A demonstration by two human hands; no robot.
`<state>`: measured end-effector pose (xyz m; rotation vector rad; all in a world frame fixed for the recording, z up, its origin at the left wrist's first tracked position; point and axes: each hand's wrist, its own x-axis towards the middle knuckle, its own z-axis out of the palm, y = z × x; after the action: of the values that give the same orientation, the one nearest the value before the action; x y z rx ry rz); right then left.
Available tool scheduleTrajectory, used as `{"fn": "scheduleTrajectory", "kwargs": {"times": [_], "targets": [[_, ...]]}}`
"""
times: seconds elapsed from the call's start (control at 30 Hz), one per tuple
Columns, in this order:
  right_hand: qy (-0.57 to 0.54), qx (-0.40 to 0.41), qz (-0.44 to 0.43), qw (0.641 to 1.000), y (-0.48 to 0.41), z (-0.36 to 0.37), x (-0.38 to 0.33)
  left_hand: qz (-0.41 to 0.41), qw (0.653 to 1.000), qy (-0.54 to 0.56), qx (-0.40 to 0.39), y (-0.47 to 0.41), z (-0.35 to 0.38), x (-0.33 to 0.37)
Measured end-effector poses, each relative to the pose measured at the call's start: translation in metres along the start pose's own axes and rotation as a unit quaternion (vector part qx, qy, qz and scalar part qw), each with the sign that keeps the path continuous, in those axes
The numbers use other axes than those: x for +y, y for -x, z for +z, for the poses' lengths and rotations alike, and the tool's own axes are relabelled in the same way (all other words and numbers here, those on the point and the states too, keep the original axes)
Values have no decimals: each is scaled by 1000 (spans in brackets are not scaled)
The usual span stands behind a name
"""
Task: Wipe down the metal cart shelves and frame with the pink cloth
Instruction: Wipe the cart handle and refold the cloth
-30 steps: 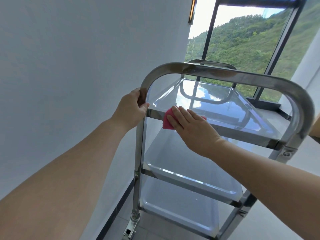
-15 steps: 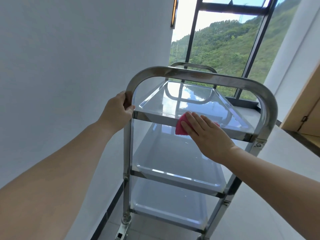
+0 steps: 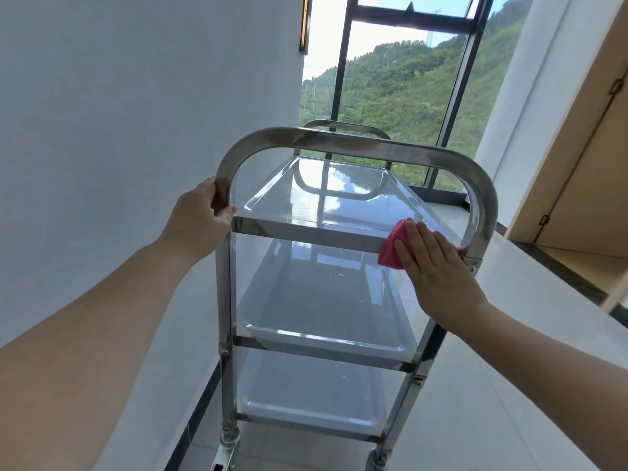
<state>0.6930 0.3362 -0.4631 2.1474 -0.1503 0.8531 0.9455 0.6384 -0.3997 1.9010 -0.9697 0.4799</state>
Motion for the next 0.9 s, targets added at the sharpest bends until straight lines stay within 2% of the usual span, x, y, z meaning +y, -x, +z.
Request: {"fn": "scheduleTrajectory", "kwargs": {"times": [0.6,0.9], "targets": [[-29,23,5,999,-15,12,-20,-14,1000,-9,12,-2,6,0],[-33,49,-50,997,-96,-3,-90,-17,1000,3,0,-3,3,-3]]}}
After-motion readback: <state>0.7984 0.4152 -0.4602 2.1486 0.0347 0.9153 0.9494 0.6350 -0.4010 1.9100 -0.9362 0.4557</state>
